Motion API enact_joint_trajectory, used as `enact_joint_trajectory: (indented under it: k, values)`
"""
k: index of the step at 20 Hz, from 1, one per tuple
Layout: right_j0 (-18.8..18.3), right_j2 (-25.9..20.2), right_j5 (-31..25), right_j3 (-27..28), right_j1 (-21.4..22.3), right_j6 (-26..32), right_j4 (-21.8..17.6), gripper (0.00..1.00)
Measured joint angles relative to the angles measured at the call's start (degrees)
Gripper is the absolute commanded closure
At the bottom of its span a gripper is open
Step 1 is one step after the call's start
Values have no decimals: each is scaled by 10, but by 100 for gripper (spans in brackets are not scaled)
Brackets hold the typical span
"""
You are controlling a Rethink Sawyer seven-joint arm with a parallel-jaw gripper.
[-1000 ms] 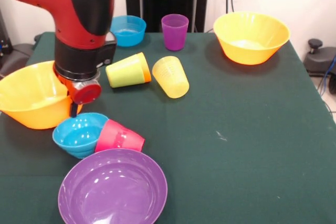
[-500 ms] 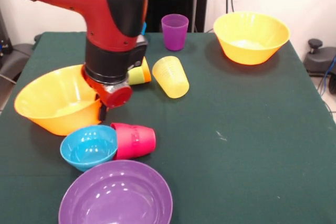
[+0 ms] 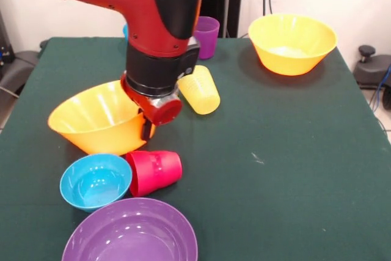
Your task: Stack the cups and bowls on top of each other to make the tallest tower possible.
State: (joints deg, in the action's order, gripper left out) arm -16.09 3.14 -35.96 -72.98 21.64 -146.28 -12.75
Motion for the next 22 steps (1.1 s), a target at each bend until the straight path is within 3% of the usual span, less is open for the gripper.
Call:
enact_joint_trajectory:
  k: [22]
  values:
    - [94,31,-17,21,-5,0,94,100]
